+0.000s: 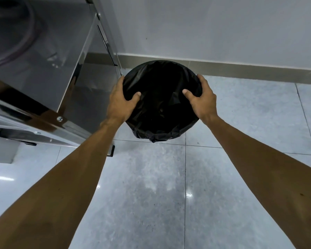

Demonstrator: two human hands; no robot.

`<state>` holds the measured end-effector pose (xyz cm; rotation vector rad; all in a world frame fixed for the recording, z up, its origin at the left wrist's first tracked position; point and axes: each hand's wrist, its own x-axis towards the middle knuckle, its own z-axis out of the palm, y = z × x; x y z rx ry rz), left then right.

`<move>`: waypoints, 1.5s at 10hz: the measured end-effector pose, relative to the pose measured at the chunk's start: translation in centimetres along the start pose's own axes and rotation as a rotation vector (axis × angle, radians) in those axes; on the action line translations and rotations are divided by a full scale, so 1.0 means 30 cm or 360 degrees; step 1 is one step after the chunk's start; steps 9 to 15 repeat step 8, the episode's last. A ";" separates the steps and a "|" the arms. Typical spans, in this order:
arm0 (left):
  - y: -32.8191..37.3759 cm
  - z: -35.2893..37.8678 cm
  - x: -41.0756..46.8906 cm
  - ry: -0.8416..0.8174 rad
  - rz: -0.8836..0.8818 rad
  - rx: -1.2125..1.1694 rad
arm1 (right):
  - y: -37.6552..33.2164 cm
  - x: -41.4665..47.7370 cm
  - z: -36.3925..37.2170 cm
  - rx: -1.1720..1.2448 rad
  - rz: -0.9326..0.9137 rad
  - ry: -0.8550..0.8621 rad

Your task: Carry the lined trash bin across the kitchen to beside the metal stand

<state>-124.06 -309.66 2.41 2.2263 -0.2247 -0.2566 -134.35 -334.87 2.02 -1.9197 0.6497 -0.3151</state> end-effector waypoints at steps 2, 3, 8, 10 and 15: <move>0.017 -0.011 0.075 -0.0070 0.0121 0.0131 | -0.001 0.027 0.015 0.0029 0.0019 0.0045; 0.019 -0.020 0.102 -0.0124 0.0145 0.0178 | -0.005 0.033 0.020 0.0010 0.0020 0.0059; 0.118 -0.113 0.161 -0.0586 -0.0035 0.0772 | -0.079 -0.041 -0.035 -0.0046 0.0340 -0.0123; 0.118 -0.113 0.161 -0.0586 -0.0035 0.0772 | -0.079 -0.041 -0.035 -0.0046 0.0340 -0.0123; 0.118 -0.113 0.161 -0.0586 -0.0035 0.0772 | -0.079 -0.041 -0.035 -0.0046 0.0340 -0.0123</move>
